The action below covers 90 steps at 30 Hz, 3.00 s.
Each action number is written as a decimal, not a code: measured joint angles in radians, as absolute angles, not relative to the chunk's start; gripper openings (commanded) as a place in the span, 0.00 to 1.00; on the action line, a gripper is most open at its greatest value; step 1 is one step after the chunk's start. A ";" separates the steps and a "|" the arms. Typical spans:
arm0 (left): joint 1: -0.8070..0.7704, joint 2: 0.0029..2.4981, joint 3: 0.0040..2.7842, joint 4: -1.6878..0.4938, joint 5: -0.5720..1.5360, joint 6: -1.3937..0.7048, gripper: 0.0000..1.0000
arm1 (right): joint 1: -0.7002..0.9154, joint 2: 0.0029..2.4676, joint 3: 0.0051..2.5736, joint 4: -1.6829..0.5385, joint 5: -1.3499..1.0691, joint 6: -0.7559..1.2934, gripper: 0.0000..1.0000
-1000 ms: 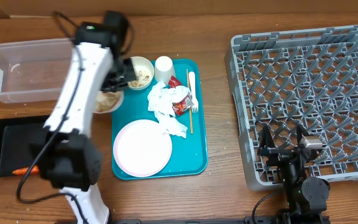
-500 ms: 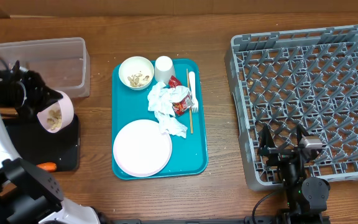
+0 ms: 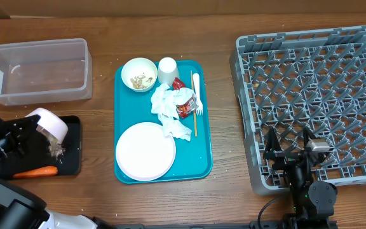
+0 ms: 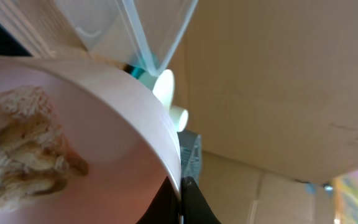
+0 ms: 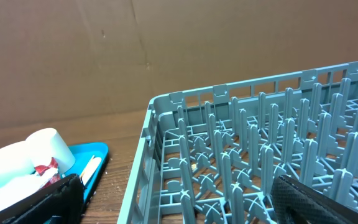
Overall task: Sort waste into correct bins and load items into the dishwasher rack
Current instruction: 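Tip the bowl over the black tray to dump the rice, then set the emptied bowl back on the teal tray with the left gripper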
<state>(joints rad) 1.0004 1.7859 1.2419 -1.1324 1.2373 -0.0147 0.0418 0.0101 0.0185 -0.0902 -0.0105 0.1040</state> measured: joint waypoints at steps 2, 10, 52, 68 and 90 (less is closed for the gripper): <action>1.006 1.811 1.234 -1.129 1.271 -0.015 0.04 | 0.042 0.010 0.019 -0.090 -0.010 0.103 1.00; 1.019 1.854 1.229 -1.128 1.317 -0.031 0.04 | 0.042 0.010 0.019 -0.090 -0.010 0.104 1.00; 0.923 1.724 1.267 -1.687 1.439 0.581 0.04 | 0.041 0.010 0.019 -0.090 -0.010 0.103 1.00; 0.242 1.621 1.568 -1.119 0.578 -0.236 0.04 | 0.042 0.010 0.019 -0.091 -0.011 0.104 1.00; -0.278 1.977 1.578 -1.072 -0.047 -0.525 0.12 | 0.041 0.010 0.019 -0.090 -0.010 0.103 1.00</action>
<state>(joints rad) -0.2779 1.9774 1.5780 -1.0721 -0.0471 -0.5247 0.0414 0.0101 0.0185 -0.0898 -0.0105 0.1032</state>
